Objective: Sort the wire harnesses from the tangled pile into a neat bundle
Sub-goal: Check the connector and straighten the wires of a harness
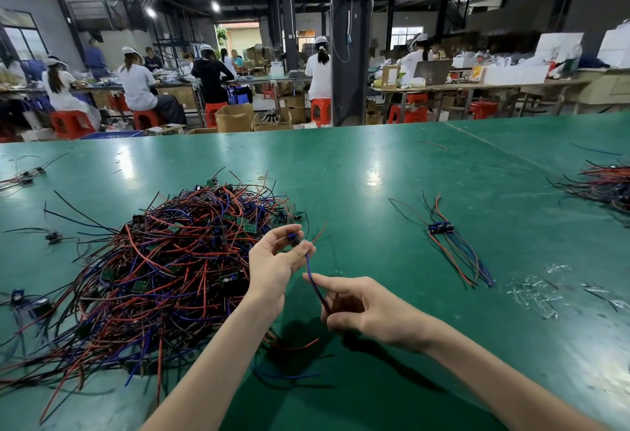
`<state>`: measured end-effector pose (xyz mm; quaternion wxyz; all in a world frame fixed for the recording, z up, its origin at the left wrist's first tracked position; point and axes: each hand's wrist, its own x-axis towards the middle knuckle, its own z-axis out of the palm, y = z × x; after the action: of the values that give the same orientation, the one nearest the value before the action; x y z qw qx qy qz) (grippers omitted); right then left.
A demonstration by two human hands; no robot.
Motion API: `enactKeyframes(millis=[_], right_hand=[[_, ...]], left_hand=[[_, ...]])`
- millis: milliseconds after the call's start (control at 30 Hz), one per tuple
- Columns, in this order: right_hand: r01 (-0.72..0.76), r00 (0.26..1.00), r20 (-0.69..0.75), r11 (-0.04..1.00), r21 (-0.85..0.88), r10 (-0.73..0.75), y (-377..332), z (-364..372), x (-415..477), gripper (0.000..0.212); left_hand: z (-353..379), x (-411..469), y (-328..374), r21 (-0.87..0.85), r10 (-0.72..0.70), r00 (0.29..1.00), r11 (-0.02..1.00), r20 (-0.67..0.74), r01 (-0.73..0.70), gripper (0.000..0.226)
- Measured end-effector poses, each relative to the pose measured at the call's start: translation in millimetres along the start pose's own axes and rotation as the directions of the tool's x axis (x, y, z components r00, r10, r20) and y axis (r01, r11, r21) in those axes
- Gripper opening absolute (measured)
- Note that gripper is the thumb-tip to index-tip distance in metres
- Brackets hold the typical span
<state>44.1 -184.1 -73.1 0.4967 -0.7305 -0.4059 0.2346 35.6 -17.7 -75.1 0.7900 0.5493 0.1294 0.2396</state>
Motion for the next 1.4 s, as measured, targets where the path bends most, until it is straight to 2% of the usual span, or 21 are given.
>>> enactKeyframes(millis=[167,333,433,533,633,800,933,1000,1100,1167,1267,1400], right_hand=[[-0.021,0.999,0.035,1.0,0.022,0.021,-2.7,-2.2,-1.8,0.068],[-0.107,0.993,0.058,0.986,0.126,0.1,-2.1,2.5,-2.2,0.046],[-0.272,0.962,0.099,0.891,0.363,0.253,-0.2,1.0,-2.5,0.033],[-0.39,0.92,0.152,0.794,0.467,0.362,-0.4,-3.5,-1.4,0.024],[-0.363,0.932,0.155,0.823,0.436,0.328,-4.1,-1.8,-3.1,0.021],[-0.162,0.984,0.116,0.94,0.302,0.133,-4.9,-2.5,-3.8,0.028],[-0.179,0.969,0.204,0.963,0.201,0.138,0.9,-13.5,-4.6,0.025],[-0.212,0.962,0.218,0.953,0.219,0.164,3.1,-22.9,-4.8,0.019],[-0.292,0.955,0.152,0.906,0.305,0.256,3.6,-41.6,-3.5,0.031],[-0.314,0.945,0.038,0.874,0.37,0.324,6.4,-50.7,-1.6,0.035],[-0.264,0.904,-0.173,0.829,0.493,0.39,16.4,-54.6,3.8,0.026],[-0.244,0.884,-0.228,0.82,0.518,0.407,21.2,-46.2,8.3,0.017]], left_hand=[[0.6,0.6,-3.1,-0.04,-0.035,0.999,0.999,-0.006,0.035,0.025],[2.7,-1.9,-5.9,0.018,0.001,0.998,1.0,-0.059,0.0,0.027],[3.2,-3.7,-3.3,0.013,0.058,0.994,0.998,-0.096,-0.057,0.028],[3.4,-5.0,-1.4,0.005,0.085,0.991,0.996,-0.107,-0.085,0.029],[5.5,-6.8,-1.5,0.014,0.063,0.992,0.998,-0.113,-0.061,0.028],[5.1,-5.3,-0.4,-0.076,0.002,0.995,0.997,-0.101,-0.01,0.028],[11.2,-8.9,-4.3,-0.101,-0.041,0.999,0.994,-0.012,0.039,0.025],[15.1,-12.6,-6.5,-0.135,-0.078,0.995,0.987,0.059,0.086,0.024],[18.5,-17.2,-7.2,-0.149,-0.14,0.976,0.975,0.167,0.166,0.023],[20.6,-20.3,-8.7,-0.116,-0.189,0.954,0.969,0.235,0.22,0.024],[23.3,-25.7,-12.7,-0.02,-0.243,0.919,0.965,0.312,0.262,0.026],[25.5,-32.0,-18.6,0.109,-0.276,0.89,0.961,0.362,0.254,0.041]])
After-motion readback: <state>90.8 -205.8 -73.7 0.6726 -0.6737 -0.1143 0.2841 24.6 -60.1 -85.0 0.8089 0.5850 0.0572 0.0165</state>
